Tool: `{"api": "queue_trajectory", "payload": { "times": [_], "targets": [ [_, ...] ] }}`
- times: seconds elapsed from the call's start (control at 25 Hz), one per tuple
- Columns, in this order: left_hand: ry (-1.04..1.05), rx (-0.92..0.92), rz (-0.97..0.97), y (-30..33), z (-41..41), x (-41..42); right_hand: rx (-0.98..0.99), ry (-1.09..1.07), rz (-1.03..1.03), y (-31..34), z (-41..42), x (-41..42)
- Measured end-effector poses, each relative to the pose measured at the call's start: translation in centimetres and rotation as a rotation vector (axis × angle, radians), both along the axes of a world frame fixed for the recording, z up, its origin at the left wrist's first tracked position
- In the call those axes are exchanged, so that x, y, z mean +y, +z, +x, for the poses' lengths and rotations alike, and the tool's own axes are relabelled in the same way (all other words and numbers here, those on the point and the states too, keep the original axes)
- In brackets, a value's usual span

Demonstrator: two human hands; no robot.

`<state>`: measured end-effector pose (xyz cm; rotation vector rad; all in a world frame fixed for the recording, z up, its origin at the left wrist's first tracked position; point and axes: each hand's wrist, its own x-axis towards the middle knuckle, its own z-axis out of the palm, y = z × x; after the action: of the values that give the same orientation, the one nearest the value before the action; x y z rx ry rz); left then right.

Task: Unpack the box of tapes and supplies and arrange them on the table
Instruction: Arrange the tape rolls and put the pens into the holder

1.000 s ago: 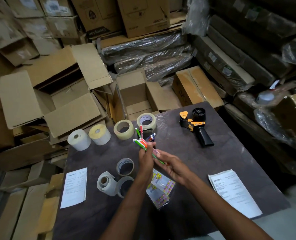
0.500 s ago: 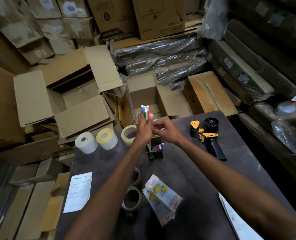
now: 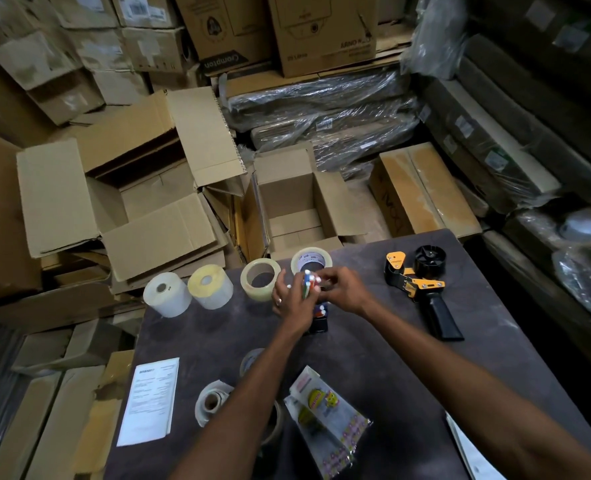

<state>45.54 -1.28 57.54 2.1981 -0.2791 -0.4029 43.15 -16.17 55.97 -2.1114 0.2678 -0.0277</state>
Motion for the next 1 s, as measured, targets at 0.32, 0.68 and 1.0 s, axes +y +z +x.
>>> {"api": "queue_trajectory", "payload": {
  "times": [0.32, 0.68, 1.0],
  "targets": [
    [0.217, 0.206, -0.531, 0.7, 0.1, 2.3, -0.002, -0.357, 0.407, -1.8, -2.7, -0.2],
    [0.278, 0.077, -0.510, -2.3, 0.0, 3.6, -0.048, -0.323, 0.375, -1.0, -2.4, 2.7],
    [0.379, 0.088, -0.471, -4.7, -2.6, 5.2, 0.008, -0.547, 0.573, -2.8, -5.4, 3.0]
  ]
}}
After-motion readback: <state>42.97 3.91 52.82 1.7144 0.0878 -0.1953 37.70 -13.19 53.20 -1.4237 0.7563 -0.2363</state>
